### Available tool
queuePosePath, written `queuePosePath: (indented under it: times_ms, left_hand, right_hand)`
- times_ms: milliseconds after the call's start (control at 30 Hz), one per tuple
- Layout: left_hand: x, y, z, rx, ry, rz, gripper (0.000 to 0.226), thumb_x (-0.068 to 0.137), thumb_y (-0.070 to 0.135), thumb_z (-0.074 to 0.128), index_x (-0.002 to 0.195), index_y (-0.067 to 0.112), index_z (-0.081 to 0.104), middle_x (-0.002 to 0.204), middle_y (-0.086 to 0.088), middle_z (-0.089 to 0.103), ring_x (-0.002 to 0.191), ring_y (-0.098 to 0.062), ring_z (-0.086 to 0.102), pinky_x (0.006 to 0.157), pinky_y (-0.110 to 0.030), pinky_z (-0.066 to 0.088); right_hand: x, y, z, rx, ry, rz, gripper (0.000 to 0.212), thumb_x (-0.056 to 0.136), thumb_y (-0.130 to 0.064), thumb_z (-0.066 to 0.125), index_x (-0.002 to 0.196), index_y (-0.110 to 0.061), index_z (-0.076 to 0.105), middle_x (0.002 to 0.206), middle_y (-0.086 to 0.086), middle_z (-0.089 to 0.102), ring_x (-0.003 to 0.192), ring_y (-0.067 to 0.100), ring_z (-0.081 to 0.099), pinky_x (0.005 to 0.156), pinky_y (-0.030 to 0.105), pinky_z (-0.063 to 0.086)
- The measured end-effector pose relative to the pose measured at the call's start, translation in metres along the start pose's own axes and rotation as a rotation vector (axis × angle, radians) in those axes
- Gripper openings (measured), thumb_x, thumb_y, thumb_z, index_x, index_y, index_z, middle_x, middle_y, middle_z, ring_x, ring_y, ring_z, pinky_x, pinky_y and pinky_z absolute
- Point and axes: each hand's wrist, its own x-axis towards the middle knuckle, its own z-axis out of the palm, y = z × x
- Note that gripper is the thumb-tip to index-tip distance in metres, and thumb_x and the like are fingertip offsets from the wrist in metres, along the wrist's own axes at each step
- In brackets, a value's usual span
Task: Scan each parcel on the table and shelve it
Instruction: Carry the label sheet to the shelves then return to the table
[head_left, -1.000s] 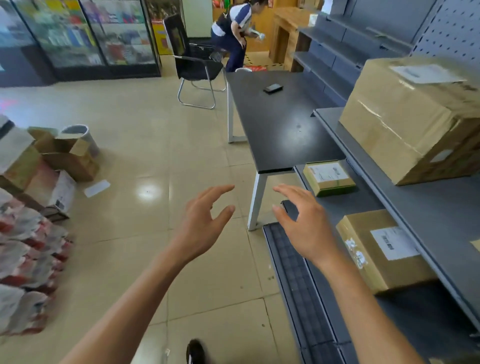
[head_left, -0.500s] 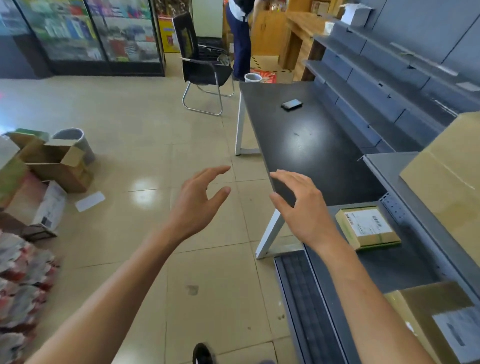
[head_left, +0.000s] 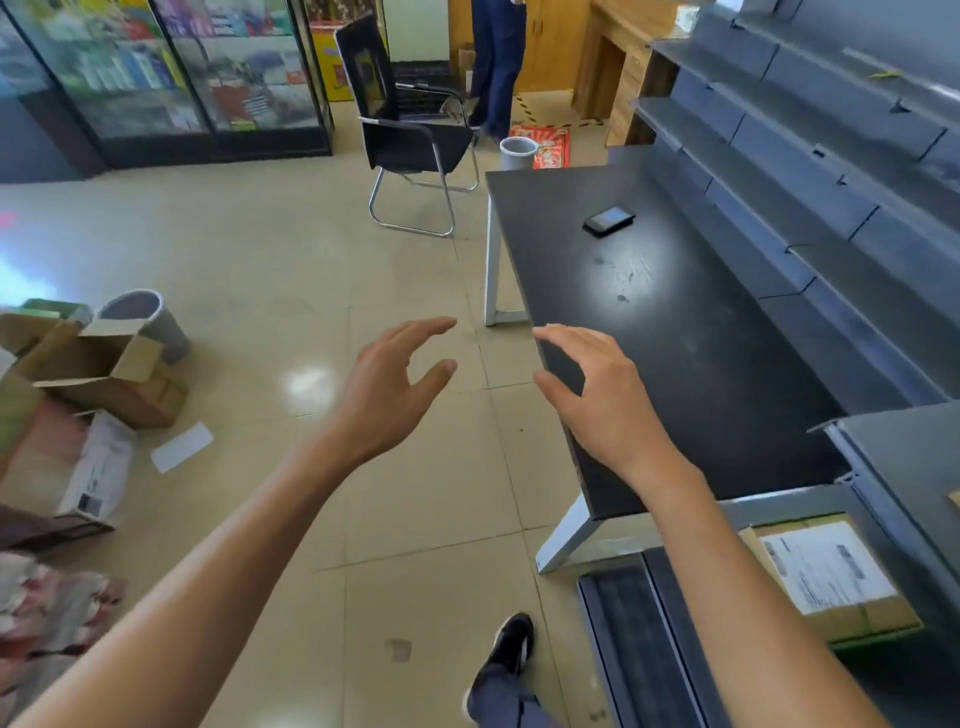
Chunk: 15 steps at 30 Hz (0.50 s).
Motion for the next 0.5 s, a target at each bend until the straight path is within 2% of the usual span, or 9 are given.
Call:
queuePosePath:
  times_ms: [100,200,333,500]
  left_hand:
    - [0.054,-0.006,0.002,0.007,0.011,-0.008,0.043,0.096,0.041,0.061,0.139,0.043,0.054,0.136,0.024,0.059,0.128,0.002,0.050,0.096,-0.025,0.048]
    - [0.096,-0.011,0.007,-0.010,0.047,-0.018,0.045,0.093,0.047,0.058,0.138,0.045,0.053,0.135,0.023,0.060,0.126,0.003,0.052,0.092,-0.020,0.046]
    - [0.139,-0.021,0.019,-0.023,0.029,-0.046,0.043,0.096,0.038,0.062,0.138,0.044,0.054,0.136,0.022,0.060,0.127,0.001,0.052,0.094,-0.022,0.046]
    - [0.196,-0.045,0.027,-0.042,0.021,-0.060,0.042,0.097,0.035,0.063,0.137,0.043,0.056,0.136,0.023,0.060,0.125,0.005,0.051,0.091,-0.016,0.044]
  right_hand:
    - [0.053,0.022,-0.008,0.015,0.005,0.003,0.043,0.100,-0.023,0.063,0.142,-0.022,0.057,0.142,-0.009,0.055,0.139,0.009,0.040,0.118,0.030,0.030]
    - [0.099,0.039,-0.012,0.028,0.000,-0.007,0.042,0.100,-0.025,0.063,0.142,-0.023,0.057,0.139,-0.010,0.057,0.138,0.007,0.041,0.114,0.023,0.029]
    - [0.144,0.056,-0.014,0.043,-0.007,0.010,0.043,0.100,-0.026,0.063,0.142,-0.024,0.058,0.127,-0.022,0.050,0.135,0.005,0.041,0.107,0.014,0.024]
    - [0.197,0.081,-0.001,0.058,-0.035,0.051,0.043,0.100,-0.028,0.062,0.143,-0.024,0.057,0.129,-0.023,0.047,0.135,0.002,0.039,0.108,0.016,0.024]
